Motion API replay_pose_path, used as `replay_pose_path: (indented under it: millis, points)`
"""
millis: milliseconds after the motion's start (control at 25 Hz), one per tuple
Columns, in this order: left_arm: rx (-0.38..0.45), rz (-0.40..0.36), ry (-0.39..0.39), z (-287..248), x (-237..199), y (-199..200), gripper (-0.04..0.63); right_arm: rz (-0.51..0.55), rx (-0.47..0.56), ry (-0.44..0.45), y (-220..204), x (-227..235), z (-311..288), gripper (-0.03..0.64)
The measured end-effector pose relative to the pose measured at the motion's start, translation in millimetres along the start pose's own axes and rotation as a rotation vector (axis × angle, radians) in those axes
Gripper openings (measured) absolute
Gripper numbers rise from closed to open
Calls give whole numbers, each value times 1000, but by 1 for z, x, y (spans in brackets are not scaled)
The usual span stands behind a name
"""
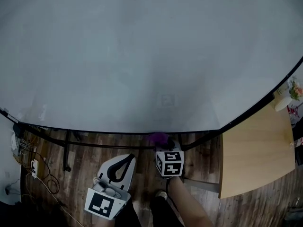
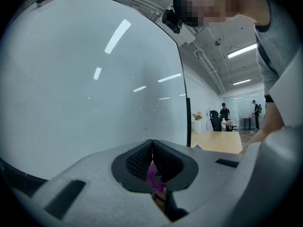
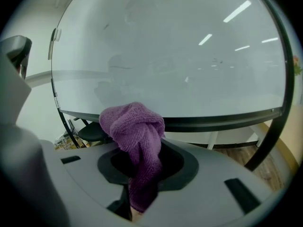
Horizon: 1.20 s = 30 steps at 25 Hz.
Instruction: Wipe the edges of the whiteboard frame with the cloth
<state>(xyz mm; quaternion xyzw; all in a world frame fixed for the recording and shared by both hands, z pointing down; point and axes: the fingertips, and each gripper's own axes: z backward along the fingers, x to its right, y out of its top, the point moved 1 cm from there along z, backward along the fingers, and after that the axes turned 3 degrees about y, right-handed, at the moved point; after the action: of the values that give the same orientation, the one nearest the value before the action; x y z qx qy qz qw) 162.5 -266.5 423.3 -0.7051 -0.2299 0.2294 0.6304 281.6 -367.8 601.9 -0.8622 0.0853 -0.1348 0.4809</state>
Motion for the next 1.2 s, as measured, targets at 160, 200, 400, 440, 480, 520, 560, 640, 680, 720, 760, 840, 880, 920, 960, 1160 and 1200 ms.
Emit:
replay_pose_path:
  millis: [160,200,400,440,480,520,560,640,680,720,760,840,880,920,960,1160,1200]
  points:
    - [-6,-2,-6,-13,19,1,17,2,4,-4,-1,22,8,103]
    - [-9,-2,-4,-15,23,1,17,2,5,-5,-1,27,11,103]
    - [-6,-4,8,-28,39,2,17,-3,9,-19,-2,56,22,103]
    - [2,-11,9,-31,43,2,17,-5,9,-23,-2,63,25,102]
    - [7,-16,8,-34,47,3,17,-7,8,-26,-3,70,27,103]
    - [3,-15,5,-37,52,3,17,-8,8,-30,-4,76,30,102]
    - [-4,-12,2,-40,57,2,17,-8,7,-33,-4,82,32,102]
    - [-10,-11,-4,-46,67,3,17,-6,6,-40,-5,94,37,103]
    - [-10,-12,-6,-50,72,4,17,-7,6,-43,-5,101,40,103]
    - [-10,-12,-8,-53,77,4,17,-8,6,-47,-5,107,42,103]
    - [-9,-13,-10,-57,81,5,17,-10,6,-51,-5,114,44,103]
    - [-8,-17,-15,-62,87,6,17,-11,7,-57,-5,124,48,103]
    - [-7,-18,-16,-63,90,7,17,-12,7,-61,-5,128,50,103]
    - [-7,-19,-17,-65,93,7,17,-12,7,-66,-5,132,52,103]
    - [-7,-21,-19,-66,96,8,17,-15,8,-70,-6,137,54,103]
    - [-16,-26,-25,-76,104,10,17,-34,9,-99,-7,161,63,102]
    - [-16,-24,-25,-78,106,11,17,-39,10,-105,-7,167,65,103]
